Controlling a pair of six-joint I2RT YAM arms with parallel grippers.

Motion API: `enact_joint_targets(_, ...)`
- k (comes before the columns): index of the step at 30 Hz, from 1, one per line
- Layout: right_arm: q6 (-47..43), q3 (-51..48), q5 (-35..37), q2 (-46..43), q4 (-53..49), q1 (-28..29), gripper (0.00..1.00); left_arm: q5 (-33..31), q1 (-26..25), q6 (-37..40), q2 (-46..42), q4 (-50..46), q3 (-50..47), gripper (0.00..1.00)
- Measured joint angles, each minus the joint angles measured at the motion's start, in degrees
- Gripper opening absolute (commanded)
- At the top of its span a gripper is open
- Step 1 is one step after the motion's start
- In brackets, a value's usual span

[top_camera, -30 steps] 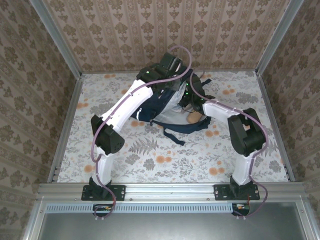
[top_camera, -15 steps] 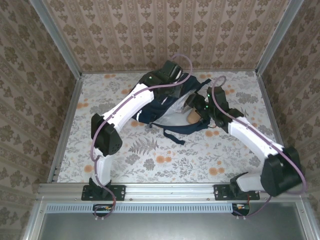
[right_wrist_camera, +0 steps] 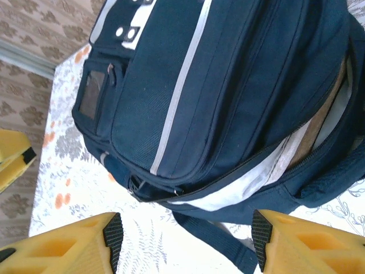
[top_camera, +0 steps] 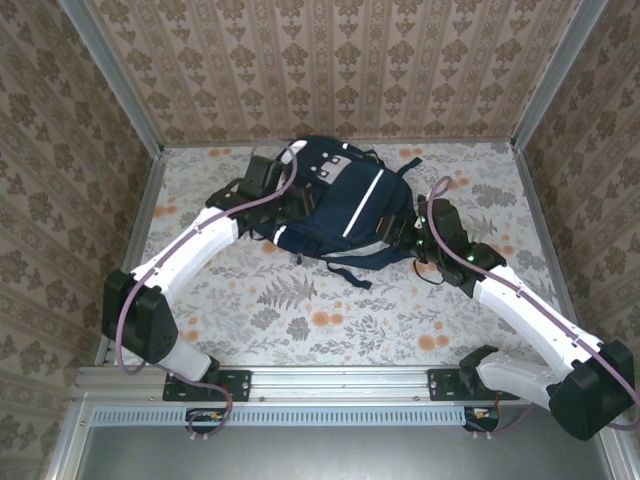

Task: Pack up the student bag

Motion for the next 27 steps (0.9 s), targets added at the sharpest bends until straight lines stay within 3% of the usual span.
enact_joint_targets(7,-2.75,2.84,4.52,5.88,-1.57,10.05,0.64,3.87,4.33,-8.61,2.69,8.31,-13.16,0.60)
enact_joint_targets(17,-6.47,9.51,9.09,17.20,-0.98,22.25,0.56,7.50,7.96,-17.42,11.87,21.00,-18.95,0.57)
enact_joint_targets(20,-8.00,10.71,9.90,21.70,0.33,24.74,0.53,8.48,8.76,-18.82,12.33,24.50,-19.30,0.28)
enact_joint_targets(22,-8.92,12.09,10.25,25.42,0.96,26.03,0.53,9.31,9.11,-19.32,12.50,26.60,-19.78,0.21)
enact_joint_targets(25,-10.25,14.60,10.88,30.69,1.73,27.28,0.52,9.75,9.29,-19.98,12.50,27.87,-20.09,0.01)
enact_joint_targets(27,-11.30,16.65,11.63,34.32,2.14,27.80,0.50,9.90,9.38,-20.24,12.50,28.11,-20.24,0.00)
